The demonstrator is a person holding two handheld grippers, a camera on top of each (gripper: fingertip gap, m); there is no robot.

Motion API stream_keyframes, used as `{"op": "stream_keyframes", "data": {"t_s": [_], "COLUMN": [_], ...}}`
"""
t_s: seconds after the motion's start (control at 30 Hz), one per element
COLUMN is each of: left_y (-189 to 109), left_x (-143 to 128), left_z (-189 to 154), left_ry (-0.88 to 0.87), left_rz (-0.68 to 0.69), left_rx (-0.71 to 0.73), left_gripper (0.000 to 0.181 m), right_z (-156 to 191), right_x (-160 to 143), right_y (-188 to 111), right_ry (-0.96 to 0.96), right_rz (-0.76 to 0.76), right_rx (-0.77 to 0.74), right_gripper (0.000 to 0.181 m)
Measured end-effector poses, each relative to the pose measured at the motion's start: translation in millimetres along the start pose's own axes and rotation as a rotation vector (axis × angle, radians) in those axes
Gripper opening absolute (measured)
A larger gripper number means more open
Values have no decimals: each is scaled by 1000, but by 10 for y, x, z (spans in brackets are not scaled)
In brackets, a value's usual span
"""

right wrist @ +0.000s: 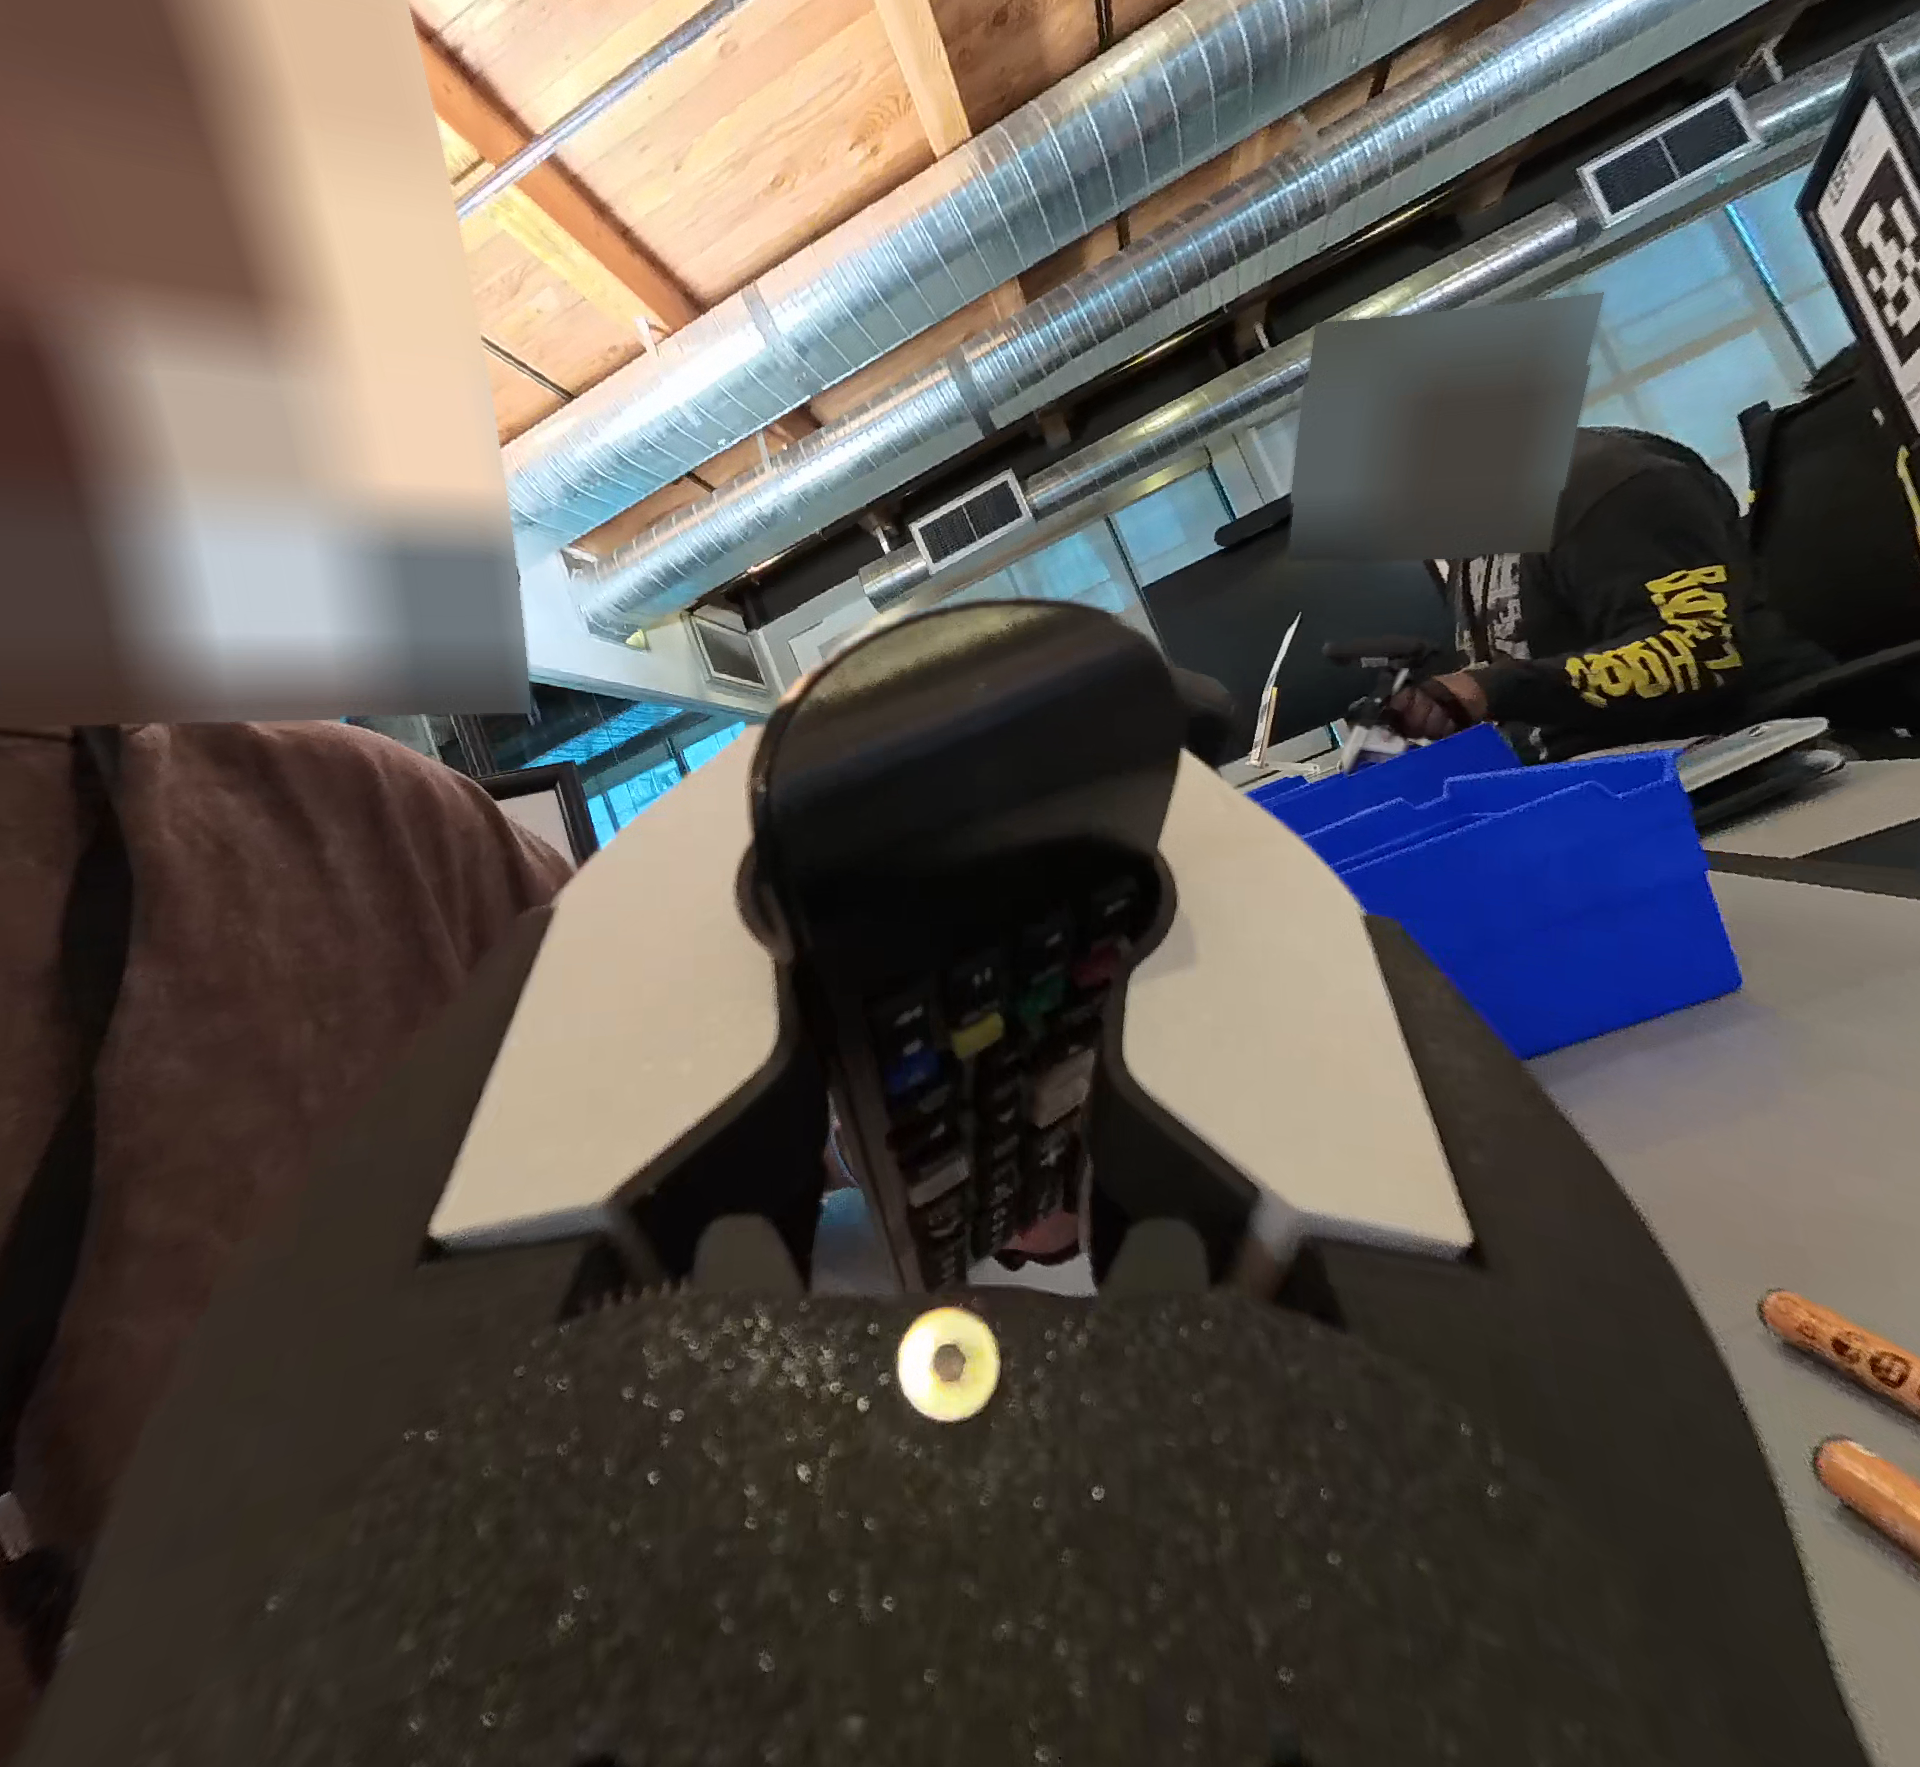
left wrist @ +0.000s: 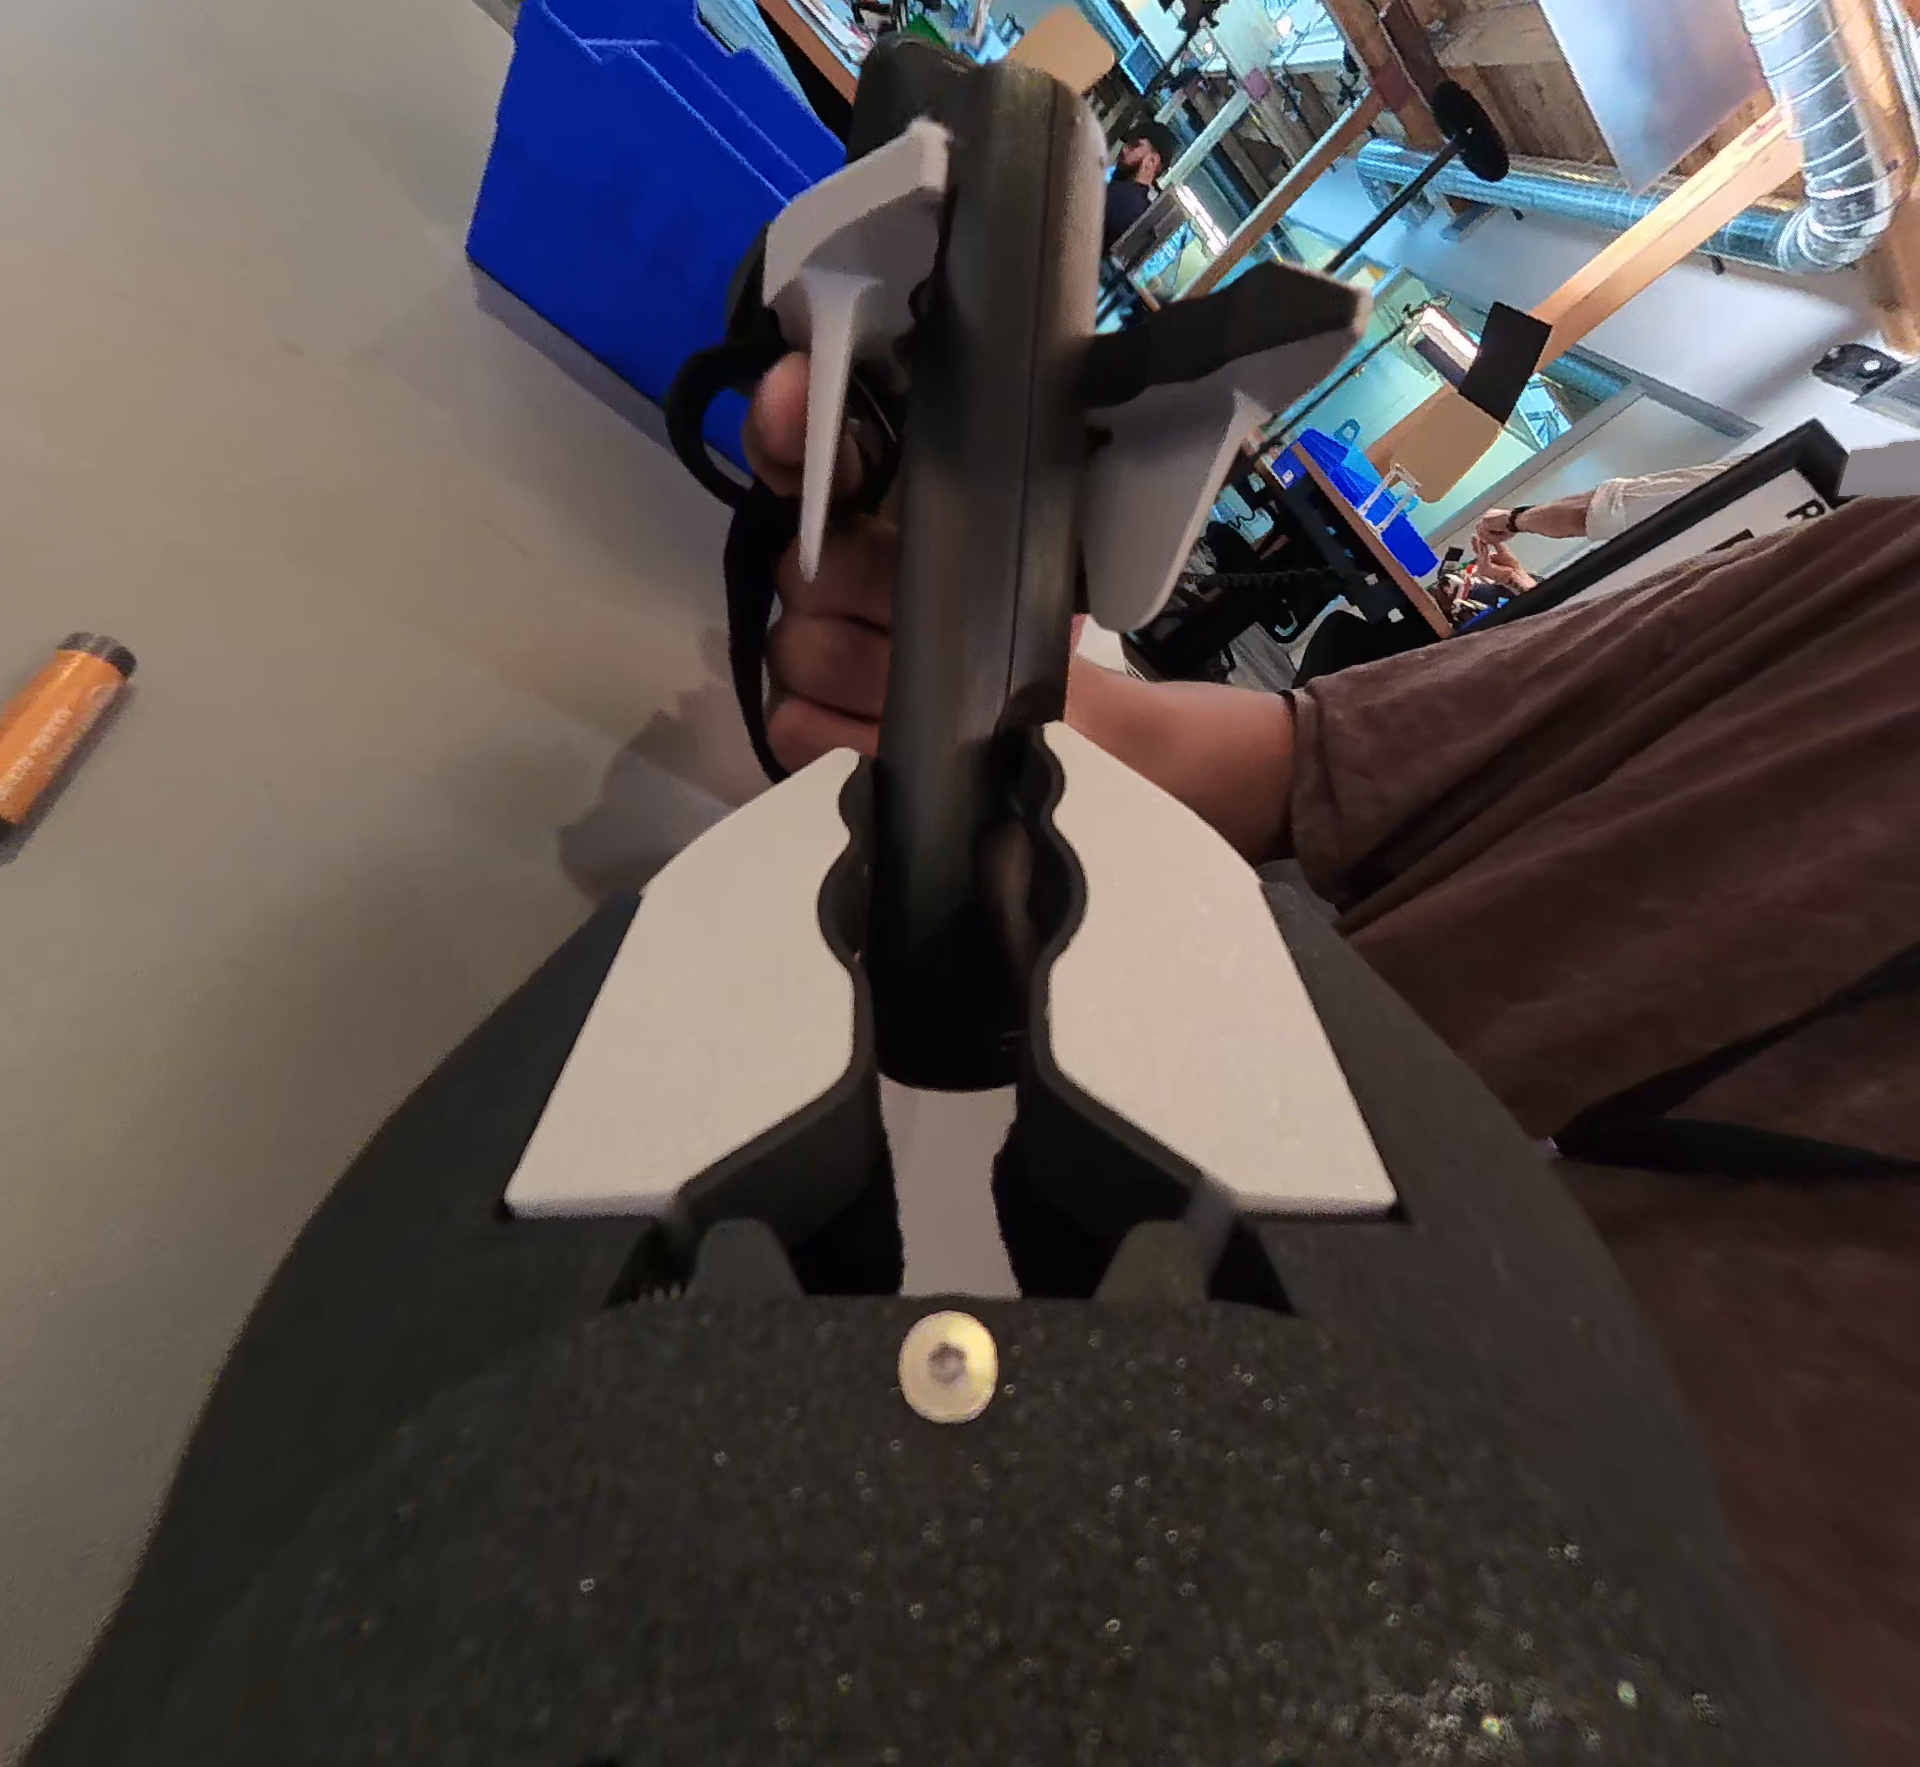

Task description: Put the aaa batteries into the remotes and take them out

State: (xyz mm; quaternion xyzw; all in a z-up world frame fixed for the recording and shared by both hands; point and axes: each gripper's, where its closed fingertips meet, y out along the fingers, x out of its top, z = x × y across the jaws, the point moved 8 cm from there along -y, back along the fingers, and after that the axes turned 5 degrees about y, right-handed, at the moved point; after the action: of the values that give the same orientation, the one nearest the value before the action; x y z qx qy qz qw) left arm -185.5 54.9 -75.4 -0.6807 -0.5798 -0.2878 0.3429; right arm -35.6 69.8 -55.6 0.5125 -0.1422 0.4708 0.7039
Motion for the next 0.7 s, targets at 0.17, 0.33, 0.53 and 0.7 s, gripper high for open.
{"op": "stream_keyframes", "data": {"t_s": [0.17, 0.33, 0.53, 0.7], "left_y": [76, 6, -30, 99], "left_x": [-67, 5, -91, -188], "left_z": [39, 4, -4, -128], "left_ry": [8, 39, 145, 368], "left_rz": [25, -99, -108, 19], "left_rx": [73, 24, 20, 200], "left_gripper": [28, 26, 57, 64], "right_z": [2, -25, -39, -65], "right_x": [-22, 78, 120, 82], "right_y": [51, 40, 143, 206], "right_ry": [-1, -5, 59, 134], "right_rz": [2, -25, -91, -113], "right_rx": [-3, -40, -129, -230], "right_gripper": [59, 59, 59, 58]}}
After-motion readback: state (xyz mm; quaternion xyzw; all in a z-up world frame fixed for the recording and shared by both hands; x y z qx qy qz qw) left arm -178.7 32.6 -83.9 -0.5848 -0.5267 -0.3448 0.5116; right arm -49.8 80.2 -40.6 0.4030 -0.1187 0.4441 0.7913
